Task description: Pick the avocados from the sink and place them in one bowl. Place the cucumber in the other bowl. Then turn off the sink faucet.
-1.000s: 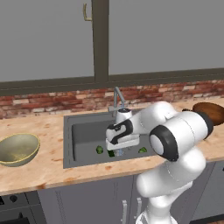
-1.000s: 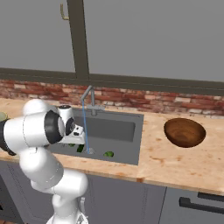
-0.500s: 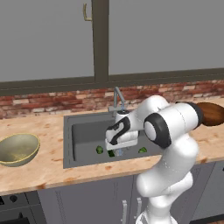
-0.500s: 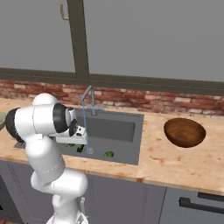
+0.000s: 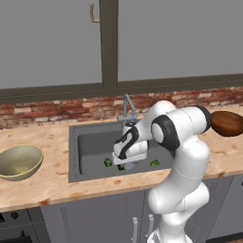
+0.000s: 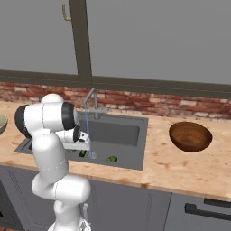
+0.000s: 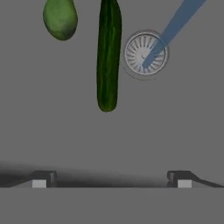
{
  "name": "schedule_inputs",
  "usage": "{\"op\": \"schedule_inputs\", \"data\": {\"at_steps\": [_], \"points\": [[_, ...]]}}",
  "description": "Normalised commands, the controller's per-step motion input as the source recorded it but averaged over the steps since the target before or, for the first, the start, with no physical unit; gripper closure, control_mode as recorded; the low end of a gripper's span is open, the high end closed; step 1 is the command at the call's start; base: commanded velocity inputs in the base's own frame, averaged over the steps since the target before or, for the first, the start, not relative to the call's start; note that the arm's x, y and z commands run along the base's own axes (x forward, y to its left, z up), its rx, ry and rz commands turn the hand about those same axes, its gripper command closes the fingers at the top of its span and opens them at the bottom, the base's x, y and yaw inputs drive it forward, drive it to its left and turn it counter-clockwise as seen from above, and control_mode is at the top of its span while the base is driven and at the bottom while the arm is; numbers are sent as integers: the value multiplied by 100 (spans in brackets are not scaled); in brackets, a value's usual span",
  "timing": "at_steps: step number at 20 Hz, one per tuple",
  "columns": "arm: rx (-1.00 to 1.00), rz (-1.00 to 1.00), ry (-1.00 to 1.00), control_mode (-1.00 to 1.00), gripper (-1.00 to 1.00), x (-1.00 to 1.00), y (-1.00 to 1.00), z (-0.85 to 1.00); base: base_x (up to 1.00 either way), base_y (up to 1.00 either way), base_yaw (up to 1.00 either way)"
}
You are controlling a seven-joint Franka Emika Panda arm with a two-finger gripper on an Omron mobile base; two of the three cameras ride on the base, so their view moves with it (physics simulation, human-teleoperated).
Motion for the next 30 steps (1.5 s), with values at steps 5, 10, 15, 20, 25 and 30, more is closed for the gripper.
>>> {"op": "schedule_inputs", "data": {"at_steps": [5,10,15,20,25,30], "points": [[0,0,0,-100,-100,17,8,-21,0,0,0],[0,0,0,-100,-100,25,0,-18,0,0,0],[0,0,0,-100,-100,27,0,-18,0,0,0],[0,0,0,-100,-100,23,0,-23,0,0,0],[0,0,0,-100,-100,13,3,-22,0,0,0],[0,0,0,-100,-100,16,4,-20,0,0,0]]}}
